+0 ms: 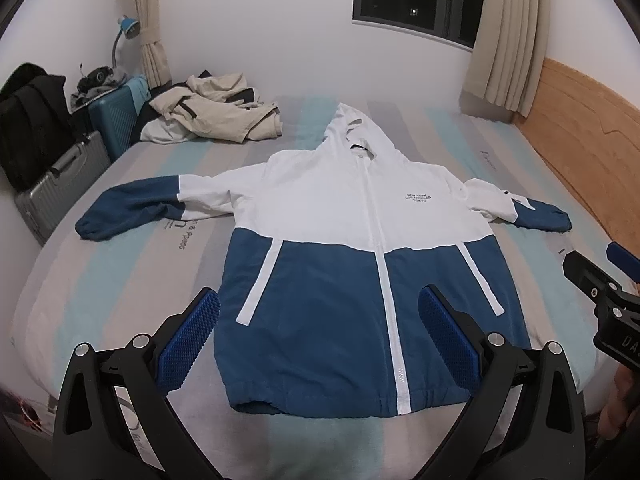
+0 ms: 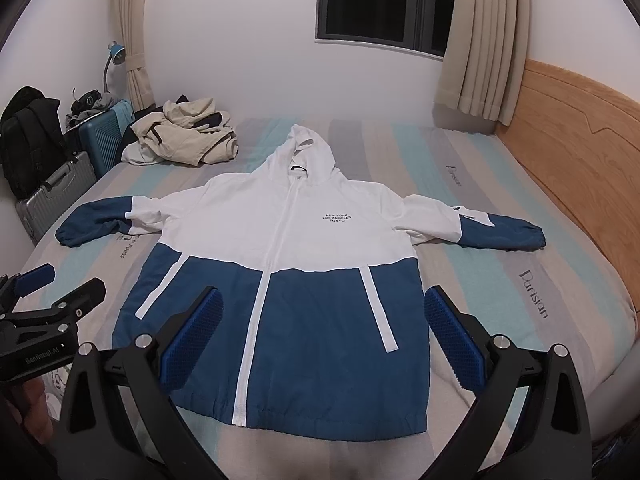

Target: Fold large clothes

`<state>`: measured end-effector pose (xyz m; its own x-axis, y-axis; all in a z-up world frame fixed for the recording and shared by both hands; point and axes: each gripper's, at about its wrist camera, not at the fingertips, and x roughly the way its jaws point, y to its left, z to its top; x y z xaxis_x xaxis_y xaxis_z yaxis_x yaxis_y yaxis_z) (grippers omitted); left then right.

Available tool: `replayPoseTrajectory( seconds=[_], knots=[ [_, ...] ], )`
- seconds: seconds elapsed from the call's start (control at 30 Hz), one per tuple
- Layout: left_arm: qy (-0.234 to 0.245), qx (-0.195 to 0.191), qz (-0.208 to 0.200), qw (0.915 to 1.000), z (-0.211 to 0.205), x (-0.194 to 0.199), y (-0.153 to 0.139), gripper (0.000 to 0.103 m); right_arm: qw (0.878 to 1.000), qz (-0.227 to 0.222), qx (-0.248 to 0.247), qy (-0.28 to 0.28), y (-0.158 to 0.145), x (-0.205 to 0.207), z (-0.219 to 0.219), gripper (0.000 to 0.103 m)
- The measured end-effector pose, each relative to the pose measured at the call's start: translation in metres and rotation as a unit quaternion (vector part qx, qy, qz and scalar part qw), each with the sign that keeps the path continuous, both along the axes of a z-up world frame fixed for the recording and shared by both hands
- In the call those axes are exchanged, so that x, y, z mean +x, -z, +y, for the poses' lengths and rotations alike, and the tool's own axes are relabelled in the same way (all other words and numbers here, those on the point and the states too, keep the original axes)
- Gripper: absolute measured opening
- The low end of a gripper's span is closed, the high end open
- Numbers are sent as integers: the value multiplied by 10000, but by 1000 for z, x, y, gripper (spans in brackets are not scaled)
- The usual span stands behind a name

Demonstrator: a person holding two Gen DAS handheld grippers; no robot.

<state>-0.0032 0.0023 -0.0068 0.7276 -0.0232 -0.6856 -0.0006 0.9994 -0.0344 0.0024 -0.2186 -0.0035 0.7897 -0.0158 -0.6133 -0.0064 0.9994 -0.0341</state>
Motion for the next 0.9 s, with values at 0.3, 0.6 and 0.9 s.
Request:
replayPoseTrajectory(
  seconds=[0.3, 0.6, 0.9],
  knots=[
    [-49, 100, 184, 9998, 19, 85, 43, 97, 9992, 62, -369, 148, 37, 73, 4, 96],
    [-122, 83, 425, 9990, 47, 243, 88, 97, 9971, 219, -480, 553, 71, 220, -1, 96],
    [-489, -148, 613, 9968, 102, 347, 96, 97, 9944, 578, -584, 668, 70, 338, -21, 96]
  ],
)
